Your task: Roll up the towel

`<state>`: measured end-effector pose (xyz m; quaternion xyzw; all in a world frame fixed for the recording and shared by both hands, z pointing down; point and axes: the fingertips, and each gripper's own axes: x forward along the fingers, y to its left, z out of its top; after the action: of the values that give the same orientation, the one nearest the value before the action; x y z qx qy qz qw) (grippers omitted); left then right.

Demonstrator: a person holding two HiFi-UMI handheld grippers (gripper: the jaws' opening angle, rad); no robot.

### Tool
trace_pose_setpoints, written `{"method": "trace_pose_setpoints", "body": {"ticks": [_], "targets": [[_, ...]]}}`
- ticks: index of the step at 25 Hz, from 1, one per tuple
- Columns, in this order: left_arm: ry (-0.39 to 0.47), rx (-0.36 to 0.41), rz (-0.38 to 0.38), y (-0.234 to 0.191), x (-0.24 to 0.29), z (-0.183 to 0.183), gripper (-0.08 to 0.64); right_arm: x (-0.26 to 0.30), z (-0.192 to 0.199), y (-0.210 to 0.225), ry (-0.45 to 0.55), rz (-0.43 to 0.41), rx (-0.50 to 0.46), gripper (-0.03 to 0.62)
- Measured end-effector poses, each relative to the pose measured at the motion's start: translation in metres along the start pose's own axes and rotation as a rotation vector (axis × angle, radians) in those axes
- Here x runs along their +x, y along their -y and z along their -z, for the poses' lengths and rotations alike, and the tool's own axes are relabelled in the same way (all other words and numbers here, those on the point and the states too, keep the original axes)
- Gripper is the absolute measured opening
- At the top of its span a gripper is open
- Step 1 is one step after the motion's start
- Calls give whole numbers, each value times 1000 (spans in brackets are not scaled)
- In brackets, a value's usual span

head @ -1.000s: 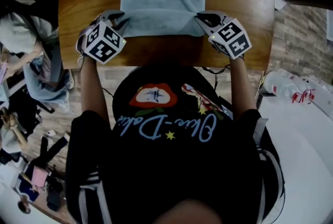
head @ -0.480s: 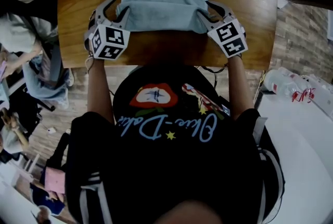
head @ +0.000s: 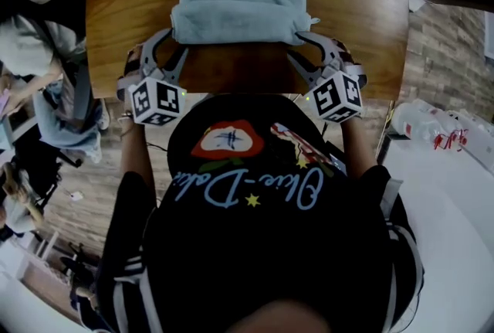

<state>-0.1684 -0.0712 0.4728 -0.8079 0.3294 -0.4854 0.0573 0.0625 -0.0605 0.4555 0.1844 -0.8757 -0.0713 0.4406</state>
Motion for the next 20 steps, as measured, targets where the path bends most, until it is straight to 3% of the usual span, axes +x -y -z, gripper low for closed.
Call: {"method": "trace_pose_setpoints", "body": {"ticks": [3,8,11,15,20], "targets": [[-91,146,9,24,14,17,202,21,10,-8,-36,-25,-42,143],[-100,159,-44,13,30,9,202,40,24,4,-86,-16,-110,147],[-103,214,-56,4,37,3,175,45,26,11,-111,-18,-150,144],[-89,174,-14,5,32,2,95,40,21,11,-89,-75,-93,69],[-60,120,90,25,0,3,78,18,19,-16,-74,-217,-3,51]]}}
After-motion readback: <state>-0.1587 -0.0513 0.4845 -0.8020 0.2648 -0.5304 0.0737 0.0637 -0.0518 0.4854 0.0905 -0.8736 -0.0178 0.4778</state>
